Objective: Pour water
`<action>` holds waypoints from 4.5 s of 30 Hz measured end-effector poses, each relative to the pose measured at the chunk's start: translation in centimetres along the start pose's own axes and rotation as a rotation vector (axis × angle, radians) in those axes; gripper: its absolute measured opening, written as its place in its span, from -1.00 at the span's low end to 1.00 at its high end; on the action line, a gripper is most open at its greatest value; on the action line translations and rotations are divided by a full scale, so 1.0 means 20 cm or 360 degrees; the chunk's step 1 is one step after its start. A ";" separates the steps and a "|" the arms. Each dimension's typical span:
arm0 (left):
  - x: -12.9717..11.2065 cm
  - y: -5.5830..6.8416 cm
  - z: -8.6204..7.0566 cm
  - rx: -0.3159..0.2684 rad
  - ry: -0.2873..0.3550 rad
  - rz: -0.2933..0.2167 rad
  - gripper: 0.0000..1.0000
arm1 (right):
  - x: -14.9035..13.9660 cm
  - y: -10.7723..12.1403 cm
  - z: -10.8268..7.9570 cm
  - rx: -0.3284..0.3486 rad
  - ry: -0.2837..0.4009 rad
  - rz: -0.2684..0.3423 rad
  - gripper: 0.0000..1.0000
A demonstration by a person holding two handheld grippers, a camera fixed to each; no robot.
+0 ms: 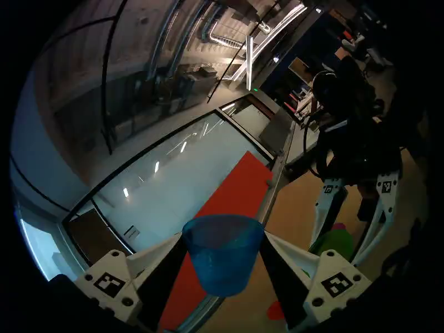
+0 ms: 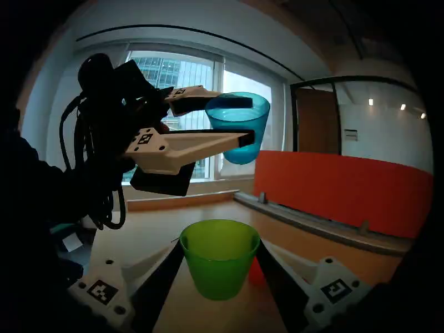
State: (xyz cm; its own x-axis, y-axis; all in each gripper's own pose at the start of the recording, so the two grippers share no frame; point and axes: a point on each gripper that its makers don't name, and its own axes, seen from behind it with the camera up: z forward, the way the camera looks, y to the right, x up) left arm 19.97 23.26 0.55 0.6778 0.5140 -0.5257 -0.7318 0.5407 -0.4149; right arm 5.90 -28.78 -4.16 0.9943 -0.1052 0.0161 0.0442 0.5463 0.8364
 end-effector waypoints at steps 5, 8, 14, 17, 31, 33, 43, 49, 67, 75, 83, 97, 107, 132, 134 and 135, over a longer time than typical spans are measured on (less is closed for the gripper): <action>0.00 0.00 0.02 0.0004 -0.0006 0.0066 0.73 | 0.00 0.00 0.01 0.0000 0.0005 0.0000 0.83; 0.00 -0.01 0.02 0.0004 -0.0006 0.0097 0.73 | 0.00 0.00 0.01 -0.0003 0.0005 -0.0003 0.83; 0.00 -0.01 0.04 0.0011 -0.0002 0.0171 0.73 | 0.01 0.01 0.01 -0.0006 0.0004 -0.0005 0.83; 0.01 -0.01 0.04 0.0012 0.0000 0.0207 0.72 | 0.01 0.02 0.01 -0.0009 0.0006 -0.0005 0.83; 0.02 0.00 0.05 0.0020 -0.0006 0.0306 0.73 | 0.02 0.03 0.01 -0.0017 0.0016 -0.0010 0.82; 0.02 -0.01 0.05 0.0024 -0.0005 0.0314 0.73 | 0.02 0.03 0.01 -0.0019 0.0018 -0.0012 0.82; 0.03 0.00 0.04 0.0028 -0.0003 0.0370 0.73 | 0.02 0.04 0.01 -0.0024 0.0023 -0.0012 0.82; 0.04 -0.01 0.04 0.0036 -0.0004 0.0408 0.73 | 0.02 0.04 0.00 -0.0028 0.0025 -0.0013 0.82; 0.07 -0.05 0.02 0.0059 -0.0016 0.0548 0.73 | 0.03 0.05 0.00 -0.0039 0.0033 -0.0021 0.81; 0.09 -0.06 0.01 0.0073 -0.0010 0.0602 0.73 | 0.03 0.06 0.00 -0.0044 0.0036 -0.0020 0.81; 0.10 -0.07 0.01 0.0083 0.0000 0.0670 0.73 | 0.03 0.07 0.00 -0.0054 0.0036 -0.0020 0.81; 0.14 -0.09 0.01 0.0090 0.0004 0.0757 0.73 | 0.03 0.07 -0.01 -0.0050 0.0037 -0.0025 0.81; 0.14 -0.09 0.01 0.0081 0.0001 0.0829 0.73 | 0.04 0.07 -0.01 -0.0045 0.0041 -0.0027 0.81; 0.17 -0.08 0.03 0.0080 0.0000 0.0971 0.73 | 0.03 0.09 -0.03 -0.0051 0.0053 -0.0029 0.81; 0.17 -0.09 0.03 0.0079 -0.0002 0.0990 0.73 | 0.03 0.09 -0.03 -0.0052 0.0054 -0.0028 0.81; 0.18 -0.09 0.04 0.0079 -0.0004 0.1000 0.73 | 0.03 0.09 -0.03 -0.0053 0.0055 -0.0028 0.81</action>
State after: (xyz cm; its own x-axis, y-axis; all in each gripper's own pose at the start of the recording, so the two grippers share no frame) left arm 23.73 24.54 -0.01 0.1199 0.7449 -0.6563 -0.9862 0.1653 0.0074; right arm 6.62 -27.32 -3.02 0.9961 -0.0866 -0.0178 0.0644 0.5720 0.8177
